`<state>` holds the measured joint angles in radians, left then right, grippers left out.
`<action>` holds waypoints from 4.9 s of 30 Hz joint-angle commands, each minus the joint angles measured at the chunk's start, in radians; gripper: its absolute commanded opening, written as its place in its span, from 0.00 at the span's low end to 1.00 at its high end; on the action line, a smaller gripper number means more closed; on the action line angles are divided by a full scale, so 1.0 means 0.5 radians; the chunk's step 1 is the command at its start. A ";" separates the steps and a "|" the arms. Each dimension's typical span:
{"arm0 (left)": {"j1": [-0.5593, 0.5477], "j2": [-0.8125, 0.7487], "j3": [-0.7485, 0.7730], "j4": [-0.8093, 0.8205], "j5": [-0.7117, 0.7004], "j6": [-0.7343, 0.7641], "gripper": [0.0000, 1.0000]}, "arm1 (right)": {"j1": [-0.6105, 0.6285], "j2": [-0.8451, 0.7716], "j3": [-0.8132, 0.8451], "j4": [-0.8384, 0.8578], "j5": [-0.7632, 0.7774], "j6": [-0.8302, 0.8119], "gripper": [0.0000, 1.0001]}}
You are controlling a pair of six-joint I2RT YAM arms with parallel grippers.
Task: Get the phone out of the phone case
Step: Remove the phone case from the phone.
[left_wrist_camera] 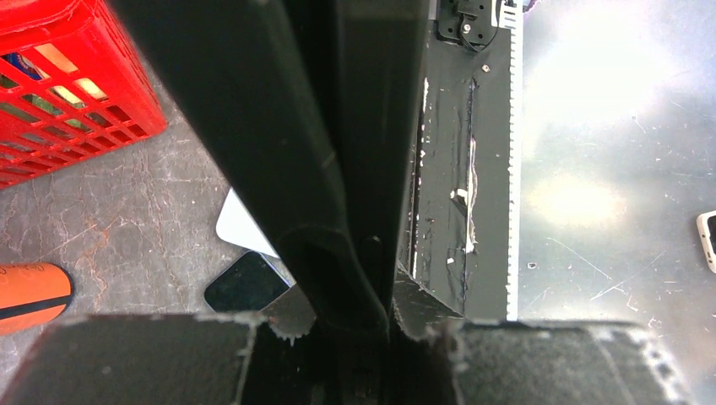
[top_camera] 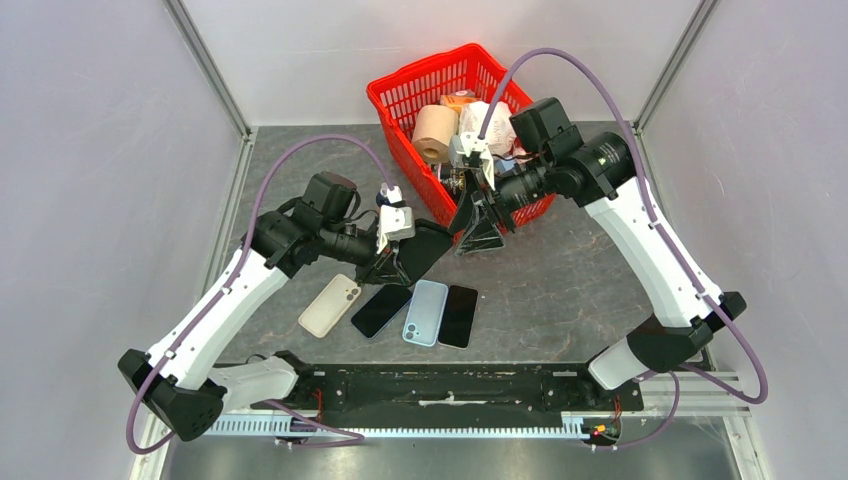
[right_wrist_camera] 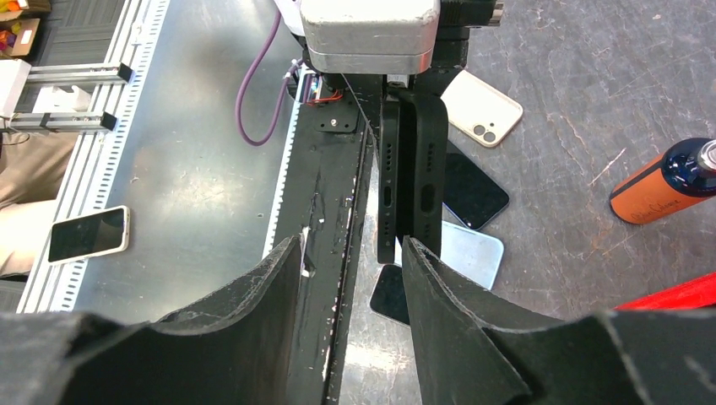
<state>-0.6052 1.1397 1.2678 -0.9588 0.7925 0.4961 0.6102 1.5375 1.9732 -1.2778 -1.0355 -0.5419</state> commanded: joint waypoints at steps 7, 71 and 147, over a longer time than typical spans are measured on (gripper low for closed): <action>0.007 -0.031 0.038 0.166 0.083 -0.019 0.02 | -0.004 -0.012 -0.049 0.080 -0.022 0.027 0.54; 0.200 0.140 0.249 0.976 0.036 -1.597 0.74 | 0.145 0.009 -0.182 0.075 0.218 -0.146 0.00; 0.146 0.227 -0.005 1.234 0.023 -1.746 0.69 | 0.178 0.019 -0.271 0.091 0.369 -0.188 0.00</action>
<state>-0.5262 1.2484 1.2629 -0.3325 0.8307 -0.3782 0.6903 1.5867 1.8332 -1.2686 -0.7902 -0.6113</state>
